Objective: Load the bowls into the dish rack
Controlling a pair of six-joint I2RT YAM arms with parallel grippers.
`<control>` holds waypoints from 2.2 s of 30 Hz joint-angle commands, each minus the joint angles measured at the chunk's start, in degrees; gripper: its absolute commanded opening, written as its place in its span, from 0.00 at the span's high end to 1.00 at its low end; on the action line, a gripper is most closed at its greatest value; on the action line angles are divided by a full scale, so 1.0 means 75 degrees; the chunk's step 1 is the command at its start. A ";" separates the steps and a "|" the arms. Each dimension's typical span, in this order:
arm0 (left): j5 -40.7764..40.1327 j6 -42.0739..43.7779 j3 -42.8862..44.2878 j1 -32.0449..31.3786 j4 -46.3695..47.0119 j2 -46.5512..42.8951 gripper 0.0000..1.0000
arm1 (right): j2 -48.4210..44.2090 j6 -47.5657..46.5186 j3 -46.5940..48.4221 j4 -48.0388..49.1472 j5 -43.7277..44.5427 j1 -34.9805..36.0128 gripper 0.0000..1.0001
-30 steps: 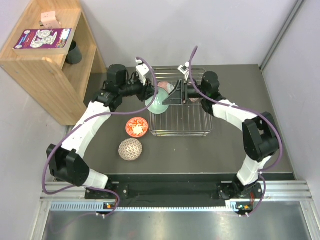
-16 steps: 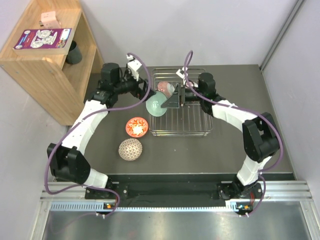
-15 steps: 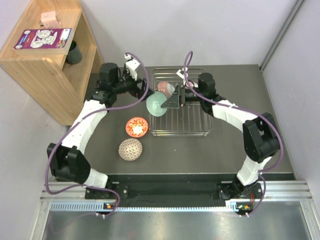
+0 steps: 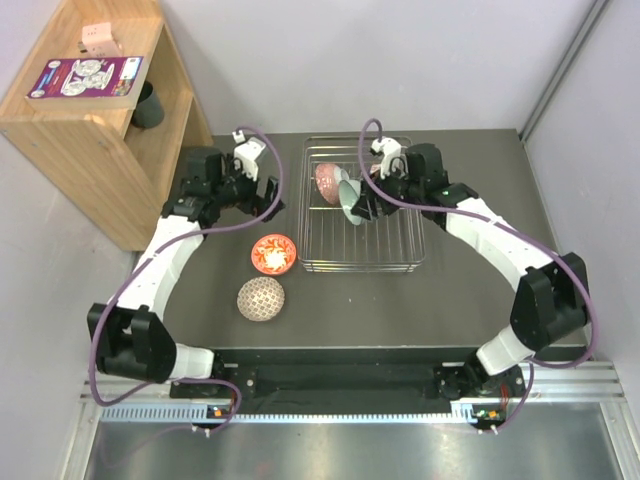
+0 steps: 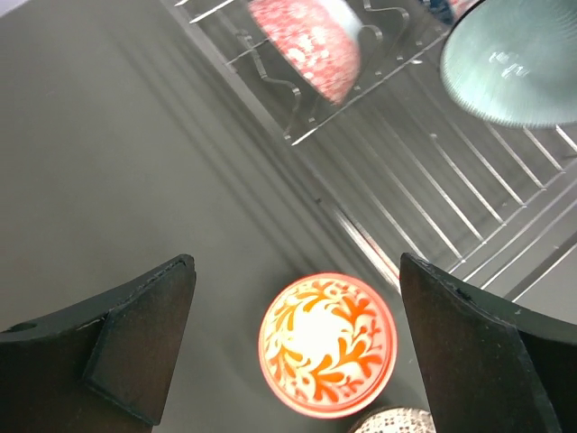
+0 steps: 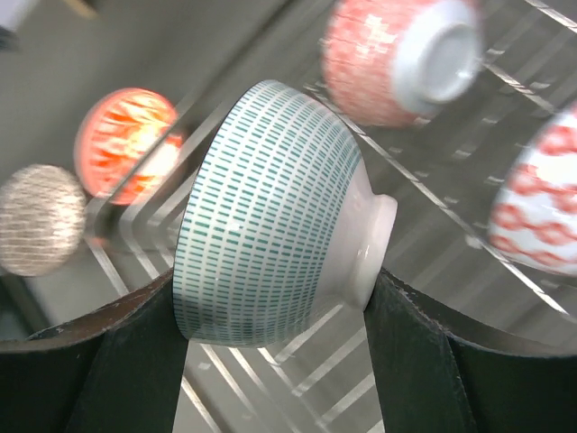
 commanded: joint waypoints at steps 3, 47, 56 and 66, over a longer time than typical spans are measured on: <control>-0.0582 0.0416 -0.0160 0.0422 -0.0825 -0.0654 0.01 | -0.0539 -0.1862 0.0386 -0.0835 0.2449 0.0040 1.00; 0.0274 0.0792 -0.1720 0.1571 -0.1060 -0.1792 0.01 | 0.1757 -0.4628 0.0046 -0.0917 0.8053 0.1774 1.00; 0.0332 0.0792 -0.1743 0.1583 -0.1048 -0.1827 0.01 | 0.2471 -0.4933 0.0257 -0.1163 0.8405 0.2067 0.87; 0.0403 0.0815 -0.1743 0.1606 -0.1048 -0.1804 0.01 | 0.2531 -0.4852 0.0479 -0.1854 0.7891 0.2138 0.13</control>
